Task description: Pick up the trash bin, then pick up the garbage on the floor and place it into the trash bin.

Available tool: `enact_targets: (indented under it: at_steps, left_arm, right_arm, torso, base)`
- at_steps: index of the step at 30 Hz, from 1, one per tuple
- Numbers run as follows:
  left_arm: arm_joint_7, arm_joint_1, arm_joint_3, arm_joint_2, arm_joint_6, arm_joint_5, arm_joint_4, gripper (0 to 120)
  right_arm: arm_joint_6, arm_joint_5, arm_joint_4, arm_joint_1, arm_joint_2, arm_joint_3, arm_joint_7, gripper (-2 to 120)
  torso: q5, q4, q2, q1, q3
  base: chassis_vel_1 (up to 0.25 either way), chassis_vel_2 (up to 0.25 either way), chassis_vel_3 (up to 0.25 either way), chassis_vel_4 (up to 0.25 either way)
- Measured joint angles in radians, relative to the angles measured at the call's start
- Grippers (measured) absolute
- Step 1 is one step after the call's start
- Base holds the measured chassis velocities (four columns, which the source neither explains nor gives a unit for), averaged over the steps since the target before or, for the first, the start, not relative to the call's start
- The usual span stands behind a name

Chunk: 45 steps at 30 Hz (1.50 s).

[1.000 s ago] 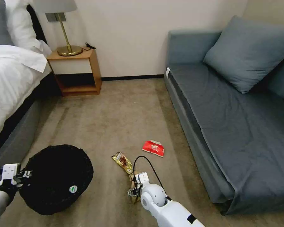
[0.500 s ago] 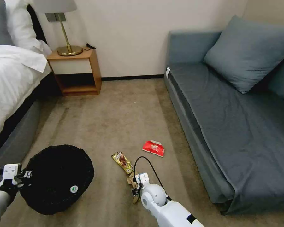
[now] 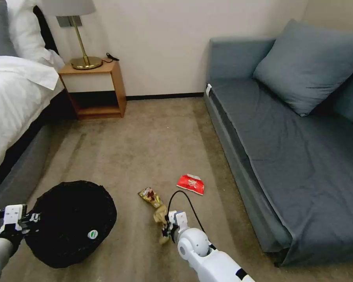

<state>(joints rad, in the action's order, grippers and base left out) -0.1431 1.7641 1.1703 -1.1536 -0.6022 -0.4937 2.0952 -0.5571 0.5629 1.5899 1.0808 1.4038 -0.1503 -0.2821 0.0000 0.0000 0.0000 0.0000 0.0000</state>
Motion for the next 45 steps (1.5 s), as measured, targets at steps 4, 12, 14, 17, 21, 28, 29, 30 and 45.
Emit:
enact_targets:
  at_steps: [4,12,14,17,21,28,29,30,45]
  left_arm:
    - [0.0,0.0,-0.002,0.0,0.0,0.0,0.006,5]
    - [0.001,0.004,-0.011,-0.007,-0.002,0.002,0.023,5]
    - [0.001,0.005,-0.011,-0.007,-0.002,0.002,0.024,5]
    - [0.002,0.009,-0.009,-0.008,-0.002,0.002,0.026,5]
    - [0.002,0.011,-0.008,-0.015,-0.003,0.002,0.036,5]
    - [0.002,0.016,-0.004,-0.027,-0.004,0.002,0.045,5]
    - [0.002,0.016,-0.004,-0.027,-0.004,0.002,0.045,5]
    - [0.001,0.018,-0.003,-0.028,-0.004,0.002,0.046,5]
    - [0.001,0.028,0.009,-0.032,-0.004,0.002,0.061,5]
  right_arm:
    - [0.06,0.016,0.122,0.004,-0.033,-0.001,0.021,0]
    - [0.196,0.046,0.338,-0.044,-0.036,-0.115,0.07,0]
    - [0.212,0.034,0.345,-0.059,-0.032,-0.146,0.085,0]
    - [0.25,-0.012,0.327,-0.101,0.0,-0.231,0.116,0]
    - [0.272,-0.038,0.263,-0.146,0.053,-0.309,0.121,0]
    - [0.293,-0.079,0.156,-0.193,0.122,-0.402,0.108,0]
    - [0.293,-0.079,0.156,-0.193,0.122,-0.402,0.108,0]
    - [0.294,-0.084,0.148,-0.197,0.13,-0.411,0.105,0]
    - [0.262,-0.087,0.129,-0.2,0.155,-0.442,0.091,45]
  torso:
    - [0.0,-0.0001,0.0,0.0,0.0]
    - [0.0,-0.0001,0.0,0.0,0.0]
    - [0.0,0.0,0.0,0.0,0.0]
    - [-0.0001,0.0,0.0,0.0,0.0]
    - [-0.0001,0.0001,0.0,0.0,0.0]
    - [-0.0002,0.0001,0.0,0.0,0.0]
    - [-0.0002,0.0001,0.0,0.0,0.0]
    - [-0.0002,0.0001,0.0,0.0,0.0]
    - [-0.0001,0.0,0.0,0.0,0.0]
  base:
    - [0.0,0.0,0.0,0.0]
    - [0.0,0.0,0.0,0.0]
    - [0.0,0.0,0.0,0.0]
    - [0.0,0.0,0.0,0.0]
    - [0.0,0.0,0.0,0.0]
    - [0.0,0.0,0.0,0.0]
    - [0.0,0.0,0.0,0.0]
    - [0.0,0.0,0.0,0.0]
    - [0.0,0.0,0.0,0.0]
